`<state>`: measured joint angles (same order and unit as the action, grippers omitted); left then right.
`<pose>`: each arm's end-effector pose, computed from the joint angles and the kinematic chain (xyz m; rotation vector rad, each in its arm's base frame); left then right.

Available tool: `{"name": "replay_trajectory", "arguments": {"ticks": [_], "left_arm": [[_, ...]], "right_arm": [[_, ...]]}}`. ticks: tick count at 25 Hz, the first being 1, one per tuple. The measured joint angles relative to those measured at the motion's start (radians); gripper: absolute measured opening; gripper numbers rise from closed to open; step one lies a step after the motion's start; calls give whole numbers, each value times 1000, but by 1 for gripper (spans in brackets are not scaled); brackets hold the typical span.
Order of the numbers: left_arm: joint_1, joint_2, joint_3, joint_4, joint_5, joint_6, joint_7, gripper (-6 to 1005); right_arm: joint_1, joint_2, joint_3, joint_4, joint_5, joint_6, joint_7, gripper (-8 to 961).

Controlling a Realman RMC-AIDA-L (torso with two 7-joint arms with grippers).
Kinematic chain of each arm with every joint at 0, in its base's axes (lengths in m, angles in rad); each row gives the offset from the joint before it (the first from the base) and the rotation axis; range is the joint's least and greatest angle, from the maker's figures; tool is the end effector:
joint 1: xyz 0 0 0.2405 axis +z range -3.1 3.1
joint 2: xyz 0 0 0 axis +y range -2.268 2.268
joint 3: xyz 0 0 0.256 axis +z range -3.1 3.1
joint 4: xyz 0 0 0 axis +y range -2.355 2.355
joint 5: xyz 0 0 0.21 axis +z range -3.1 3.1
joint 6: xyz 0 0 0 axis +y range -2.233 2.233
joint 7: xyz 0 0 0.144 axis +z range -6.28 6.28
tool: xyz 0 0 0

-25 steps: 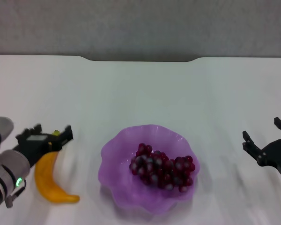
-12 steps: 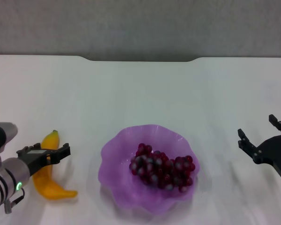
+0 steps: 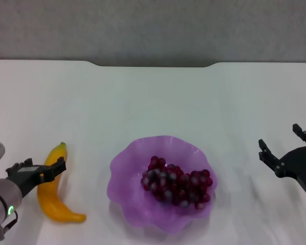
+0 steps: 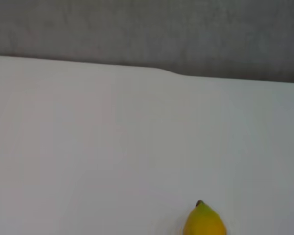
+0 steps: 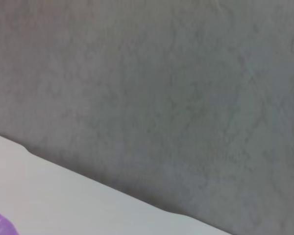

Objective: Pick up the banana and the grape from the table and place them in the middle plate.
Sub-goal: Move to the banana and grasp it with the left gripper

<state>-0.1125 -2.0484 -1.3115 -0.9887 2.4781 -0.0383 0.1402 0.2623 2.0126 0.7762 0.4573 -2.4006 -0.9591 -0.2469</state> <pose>-0.3333 0.3220 -0.0380 -1.7292 -1.1416 -0.2727 0.3288 0.2974 -0.0481 -1.8332 0.3282 0.3981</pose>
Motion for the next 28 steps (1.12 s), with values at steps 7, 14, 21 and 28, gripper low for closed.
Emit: {"name": "replay_trajectory", "arguments": {"ticks": [7, 14, 21, 28], "left_arm": [[4, -1, 18, 7, 1, 4, -9, 889], [-8, -3, 25, 44, 1, 17, -19, 887], [-11, -4, 45, 73, 1, 37, -19, 886], [-7, -4, 103, 79, 3, 92, -12, 884]], "right_arm": [[0, -1, 0, 3, -2, -5, 0, 890], [5, -2, 0, 4, -8, -3, 0, 889], [5, -1, 0, 1, -6, 0, 0, 889], [5, 0, 0, -3, -6, 2, 0, 889]]}}
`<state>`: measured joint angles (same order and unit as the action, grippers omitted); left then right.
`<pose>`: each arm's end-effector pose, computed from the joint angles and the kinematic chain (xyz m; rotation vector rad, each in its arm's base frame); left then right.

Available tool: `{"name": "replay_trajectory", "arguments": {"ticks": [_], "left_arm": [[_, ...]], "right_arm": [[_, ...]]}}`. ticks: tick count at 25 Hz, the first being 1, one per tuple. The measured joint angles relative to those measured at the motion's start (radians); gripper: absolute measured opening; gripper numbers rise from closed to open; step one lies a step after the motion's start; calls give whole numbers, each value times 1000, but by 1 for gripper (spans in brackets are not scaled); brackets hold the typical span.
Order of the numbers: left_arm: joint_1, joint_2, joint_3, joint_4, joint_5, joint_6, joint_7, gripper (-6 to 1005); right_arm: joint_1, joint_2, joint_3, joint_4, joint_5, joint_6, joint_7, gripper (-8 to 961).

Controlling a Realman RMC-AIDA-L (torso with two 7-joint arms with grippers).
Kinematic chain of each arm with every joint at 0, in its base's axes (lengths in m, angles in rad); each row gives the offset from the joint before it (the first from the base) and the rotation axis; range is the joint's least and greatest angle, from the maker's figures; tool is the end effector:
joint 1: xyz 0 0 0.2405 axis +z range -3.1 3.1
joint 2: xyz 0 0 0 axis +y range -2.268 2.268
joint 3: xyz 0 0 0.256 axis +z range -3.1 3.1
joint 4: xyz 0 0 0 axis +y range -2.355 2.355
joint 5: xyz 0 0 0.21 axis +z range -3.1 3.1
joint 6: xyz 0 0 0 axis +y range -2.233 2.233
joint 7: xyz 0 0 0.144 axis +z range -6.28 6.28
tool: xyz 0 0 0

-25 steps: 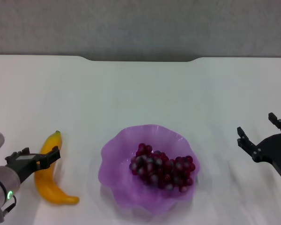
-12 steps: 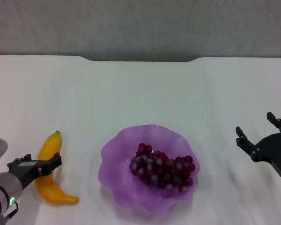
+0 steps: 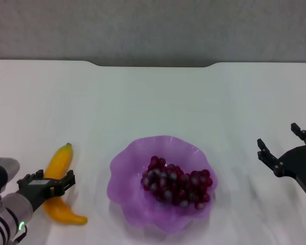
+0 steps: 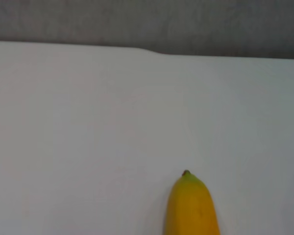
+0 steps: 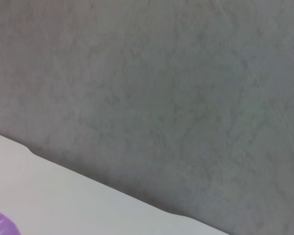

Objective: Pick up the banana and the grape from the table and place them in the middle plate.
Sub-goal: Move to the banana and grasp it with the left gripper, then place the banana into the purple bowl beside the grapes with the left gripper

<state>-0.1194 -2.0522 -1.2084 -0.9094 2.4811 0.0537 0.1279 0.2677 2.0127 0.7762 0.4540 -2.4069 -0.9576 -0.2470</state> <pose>-0.3365 0.3085 -0.0614 -1.7845 -1.1077 -0.2452 0.3278 0.2987 -0.0487 -1.8403 0.3195 0.3966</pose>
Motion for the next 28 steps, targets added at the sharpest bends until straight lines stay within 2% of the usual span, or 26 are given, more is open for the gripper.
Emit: {"name": "replay_trajectory", "arguments": {"ticks": [2, 7, 12, 24, 28], "left_arm": [[3, 0, 13, 12, 4, 31, 2, 884], [-18, 0, 23, 69, 2, 62, 4, 785], [-25, 0, 23, 88, 1, 69, 4, 585], [-20, -2, 25, 89, 1, 102, 1, 495], [-16, -1, 26, 80, 1, 109, -2, 495]], "right_arm": [[0, 0, 0, 0, -1, 0, 0, 889], [-1, 0, 0, 3, -1, 1, 0, 888], [-2, 0, 0, 7, -1, -1, 0, 888], [-1, 0, -2, 6, 5, 0, 0, 889], [-2, 0, -2, 5, 5, 0, 0, 889]]}}
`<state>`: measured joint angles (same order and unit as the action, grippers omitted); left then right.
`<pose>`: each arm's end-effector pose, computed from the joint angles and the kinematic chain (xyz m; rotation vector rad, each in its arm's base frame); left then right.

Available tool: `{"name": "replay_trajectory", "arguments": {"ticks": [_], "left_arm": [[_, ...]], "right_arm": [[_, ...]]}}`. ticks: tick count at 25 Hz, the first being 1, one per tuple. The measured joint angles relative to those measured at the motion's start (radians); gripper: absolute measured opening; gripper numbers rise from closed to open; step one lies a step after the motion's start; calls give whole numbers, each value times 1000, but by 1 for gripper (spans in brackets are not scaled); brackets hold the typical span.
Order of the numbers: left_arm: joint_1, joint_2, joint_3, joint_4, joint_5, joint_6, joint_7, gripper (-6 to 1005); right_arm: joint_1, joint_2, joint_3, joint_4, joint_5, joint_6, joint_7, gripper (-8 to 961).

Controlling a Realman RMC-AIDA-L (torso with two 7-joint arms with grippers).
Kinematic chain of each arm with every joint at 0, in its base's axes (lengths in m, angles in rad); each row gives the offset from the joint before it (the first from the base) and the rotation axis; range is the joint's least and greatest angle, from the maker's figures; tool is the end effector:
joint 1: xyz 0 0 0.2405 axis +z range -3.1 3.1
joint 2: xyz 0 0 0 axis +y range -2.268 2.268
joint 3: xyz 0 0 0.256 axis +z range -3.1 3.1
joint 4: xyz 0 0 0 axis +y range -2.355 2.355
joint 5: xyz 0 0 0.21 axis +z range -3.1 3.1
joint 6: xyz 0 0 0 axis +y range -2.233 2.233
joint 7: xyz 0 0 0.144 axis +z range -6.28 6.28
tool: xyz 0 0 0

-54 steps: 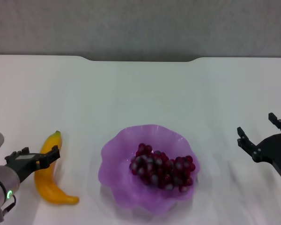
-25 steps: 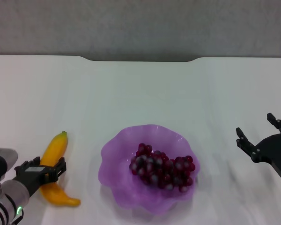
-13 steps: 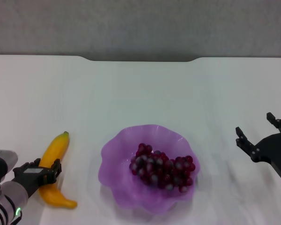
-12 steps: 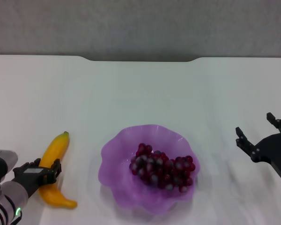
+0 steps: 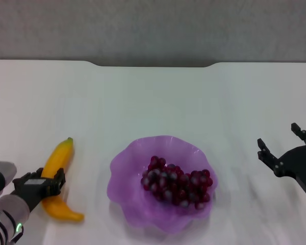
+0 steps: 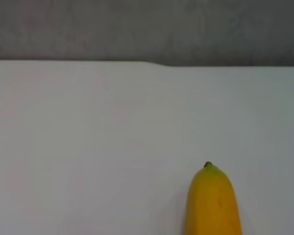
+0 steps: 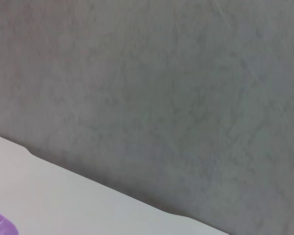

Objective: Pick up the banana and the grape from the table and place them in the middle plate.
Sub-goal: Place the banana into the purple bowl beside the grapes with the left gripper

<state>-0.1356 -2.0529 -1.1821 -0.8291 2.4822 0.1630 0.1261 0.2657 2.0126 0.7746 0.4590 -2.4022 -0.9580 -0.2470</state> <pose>-0.3455 0.3067 -0.0618 -1.7640 -1.0536 -0.2485 0.3272 0.2984 -0.0488 -1.8372 0.3238 0.4014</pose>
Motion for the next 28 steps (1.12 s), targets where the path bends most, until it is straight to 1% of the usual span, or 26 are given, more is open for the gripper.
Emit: {"name": "replay_trajectory", "arguments": {"ticks": [3, 4, 7, 9, 11, 13, 15, 17, 19, 24, 25, 28], "left_arm": [[25, 5, 1, -62, 0, -15, -1, 494], [45, 7, -1, -105, 1, -33, 1, 494], [119, 12, -12, -289, 8, -127, 44, 494], [142, 13, -18, -372, 6, -189, 79, 494], [148, 12, -25, -429, -3, -274, 101, 494], [127, 10, -27, -439, -36, -325, 101, 494], [98, 10, -26, -436, -100, -362, 100, 493], [76, 10, -20, -436, -149, -385, 105, 493], [64, 9, -12, -436, -170, -392, 109, 493], [60, 6, 24, -430, -208, -374, 107, 493], [50, 6, 71, -405, -223, -322, 107, 493], [27, 6, 116, -379, -234, -288, 103, 492]], "right_arm": [[-2, 0, 0, -4, 0, 0, 1, 889], [-3, 0, 0, -4, 1, 0, 1, 889], [-5, 0, 0, -6, 2, 1, 2, 889], [-5, 0, 0, -8, 2, 1, 2, 889], [-6, 0, 0, -10, 2, 2, 2, 889], [-6, 0, 0, -11, 2, 2, 2, 889], [-5, 0, 1, -11, 2, 2, 2, 889], [-5, 0, 2, -14, 2, 2, 2, 889], [-3, 0, 1, -18, 3, 2, 2, 889], [1, 1, 0, -20, 3, 2, 2, 889], [1, 2, 0, -20, 3, 2, 2, 889], [1, 1, 2, -21, 3, 2, 2, 889]]}}
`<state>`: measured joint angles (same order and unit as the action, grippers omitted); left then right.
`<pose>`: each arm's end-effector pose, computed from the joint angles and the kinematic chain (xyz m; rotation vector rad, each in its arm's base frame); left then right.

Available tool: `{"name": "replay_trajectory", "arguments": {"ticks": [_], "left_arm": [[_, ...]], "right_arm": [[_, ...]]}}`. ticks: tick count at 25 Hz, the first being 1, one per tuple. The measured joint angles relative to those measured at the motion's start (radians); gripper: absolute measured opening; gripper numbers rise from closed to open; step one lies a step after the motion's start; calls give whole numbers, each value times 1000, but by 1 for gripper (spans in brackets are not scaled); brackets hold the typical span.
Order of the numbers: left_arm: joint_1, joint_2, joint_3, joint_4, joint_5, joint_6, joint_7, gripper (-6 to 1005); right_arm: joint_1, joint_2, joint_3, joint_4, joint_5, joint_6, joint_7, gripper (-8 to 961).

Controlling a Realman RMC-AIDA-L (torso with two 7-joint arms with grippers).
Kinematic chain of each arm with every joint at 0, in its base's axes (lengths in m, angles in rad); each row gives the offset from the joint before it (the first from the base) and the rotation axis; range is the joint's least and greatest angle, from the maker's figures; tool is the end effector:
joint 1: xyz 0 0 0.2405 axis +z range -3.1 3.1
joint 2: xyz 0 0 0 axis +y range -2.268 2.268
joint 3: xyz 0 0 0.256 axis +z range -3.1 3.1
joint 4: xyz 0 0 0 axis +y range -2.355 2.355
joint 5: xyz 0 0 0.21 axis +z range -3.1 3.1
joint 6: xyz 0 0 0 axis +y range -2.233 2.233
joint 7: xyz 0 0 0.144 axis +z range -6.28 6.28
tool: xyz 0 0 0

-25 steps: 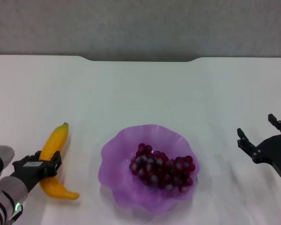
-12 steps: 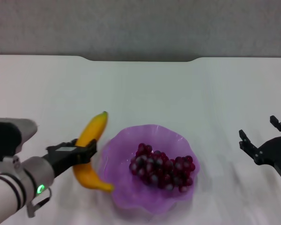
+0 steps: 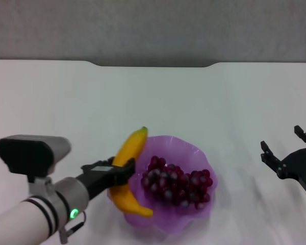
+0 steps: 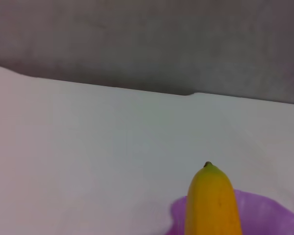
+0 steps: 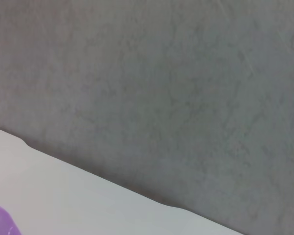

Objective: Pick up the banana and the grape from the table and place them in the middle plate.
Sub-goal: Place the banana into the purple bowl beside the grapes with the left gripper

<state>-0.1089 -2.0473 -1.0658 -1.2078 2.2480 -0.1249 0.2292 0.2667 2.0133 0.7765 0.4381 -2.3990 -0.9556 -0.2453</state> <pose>-0.2384 0.3062 -0.0902 -2.0186 -1.1680 -0.4589 0.3334 0.2972 -0.0474 -1.8355 0.3311 0.3778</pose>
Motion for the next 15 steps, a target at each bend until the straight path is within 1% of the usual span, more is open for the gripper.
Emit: {"name": "replay_trajectory", "arguments": {"ticks": [4, 9, 11, 15], "left_arm": [[-45, 0, 46, 48, -27, 26, -1, 492], [-96, -3, 85, 115, -65, 93, -4, 494], [-103, -3, 87, 130, -79, 115, -5, 495], [-102, -2, 102, 137, -93, 156, -2, 540]], "right_arm": [[5, -1, 0, -1, 0, 0, 0, 889], [13, -1, -2, 5, -7, 0, 0, 889], [13, 0, -8, 6, -6, 0, 0, 889], [13, 0, -15, 8, -2, 0, 0, 889]]}}
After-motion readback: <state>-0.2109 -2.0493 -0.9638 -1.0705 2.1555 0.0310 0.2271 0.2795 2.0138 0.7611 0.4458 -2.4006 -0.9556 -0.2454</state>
